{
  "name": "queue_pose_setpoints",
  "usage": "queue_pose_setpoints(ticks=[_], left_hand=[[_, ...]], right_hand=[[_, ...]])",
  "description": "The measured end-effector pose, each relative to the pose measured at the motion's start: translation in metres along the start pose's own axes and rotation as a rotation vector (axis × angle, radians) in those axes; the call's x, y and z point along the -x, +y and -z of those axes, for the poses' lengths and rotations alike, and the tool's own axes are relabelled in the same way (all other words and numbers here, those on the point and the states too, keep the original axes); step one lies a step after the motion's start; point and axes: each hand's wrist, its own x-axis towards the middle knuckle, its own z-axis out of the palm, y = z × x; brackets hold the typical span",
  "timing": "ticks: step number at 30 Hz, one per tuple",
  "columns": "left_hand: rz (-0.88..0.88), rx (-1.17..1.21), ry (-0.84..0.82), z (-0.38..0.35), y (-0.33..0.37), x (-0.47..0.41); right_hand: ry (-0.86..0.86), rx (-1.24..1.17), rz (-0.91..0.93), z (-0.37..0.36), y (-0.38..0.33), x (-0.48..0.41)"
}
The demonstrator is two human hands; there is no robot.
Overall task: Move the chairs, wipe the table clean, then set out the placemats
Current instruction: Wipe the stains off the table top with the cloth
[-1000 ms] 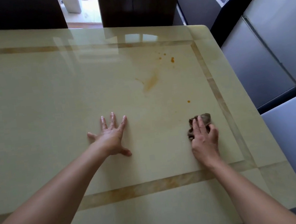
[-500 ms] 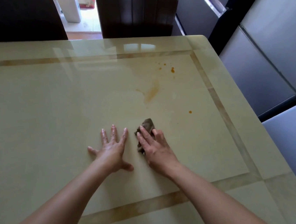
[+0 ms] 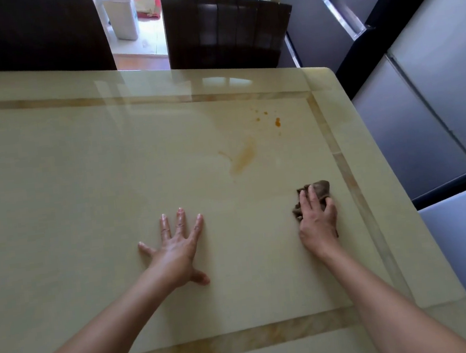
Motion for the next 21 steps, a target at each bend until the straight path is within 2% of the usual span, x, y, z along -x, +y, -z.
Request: queue_pose_setpoints(ticks=[3,7,10,13,17,21], left_hand=[[0.014,-0.016,-0.002,0.002,0.002,0.001],[0.039,-0.068,-0.002,0.006,0.007,0.002],[0.039,-0.136,0.072,0.018,0.014,-0.003],[0.026,-0.12,0.169,0.038,0.015,-0.014],[0.047,-0.09,0.173,0.067,0.019,-0.037],[0.063,-0.063,0.129,0.081,0.026,-0.056]], right_hand=[[-0.013,-0.009,0.073,-0.005,-0.016,0.0],[-0.03,-0.049,0.337,-0.011,-0.069,0.015],[-0.072,-0.093,0.556,-0.003,-0.11,0.028],[-0.076,-0.025,0.694,0.008,-0.13,0.021],[-0.075,0.0,0.694,0.019,-0.13,-0.021],[0.009,-0.007,0.496,0.032,-0.109,-0.064]])
